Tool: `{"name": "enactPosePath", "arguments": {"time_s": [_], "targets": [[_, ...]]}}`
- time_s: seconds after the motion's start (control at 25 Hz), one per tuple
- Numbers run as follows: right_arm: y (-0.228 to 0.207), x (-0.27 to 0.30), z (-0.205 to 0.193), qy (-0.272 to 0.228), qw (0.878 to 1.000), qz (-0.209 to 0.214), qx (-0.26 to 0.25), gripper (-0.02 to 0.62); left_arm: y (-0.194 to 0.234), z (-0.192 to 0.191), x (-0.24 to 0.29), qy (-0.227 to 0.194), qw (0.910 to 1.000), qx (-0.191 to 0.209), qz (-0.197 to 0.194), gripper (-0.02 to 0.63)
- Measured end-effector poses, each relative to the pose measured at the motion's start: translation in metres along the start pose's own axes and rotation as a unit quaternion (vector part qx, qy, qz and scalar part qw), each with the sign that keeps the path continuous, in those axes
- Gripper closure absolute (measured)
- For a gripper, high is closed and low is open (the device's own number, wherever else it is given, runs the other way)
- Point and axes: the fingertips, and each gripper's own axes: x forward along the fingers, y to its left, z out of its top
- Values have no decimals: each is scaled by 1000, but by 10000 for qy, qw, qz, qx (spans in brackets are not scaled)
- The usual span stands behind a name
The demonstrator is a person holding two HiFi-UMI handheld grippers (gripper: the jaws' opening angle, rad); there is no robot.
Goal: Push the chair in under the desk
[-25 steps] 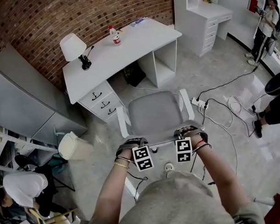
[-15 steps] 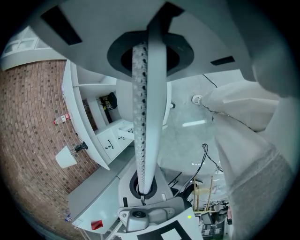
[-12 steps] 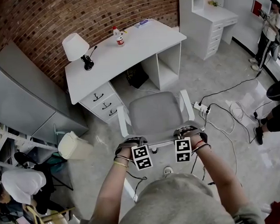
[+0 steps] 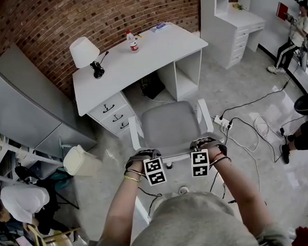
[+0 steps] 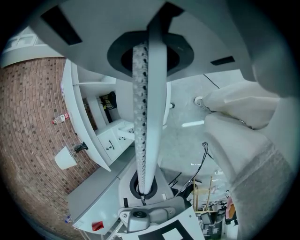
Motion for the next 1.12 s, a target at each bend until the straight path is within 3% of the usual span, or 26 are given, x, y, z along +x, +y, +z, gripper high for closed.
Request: {"name": "enactPosePath", "arguments": {"time_s": [1.12], "targets": [[-63, 28, -13, -50, 9999, 29, -146, 585, 62, -5, 23, 69, 9998, -156, 63, 588]]}}
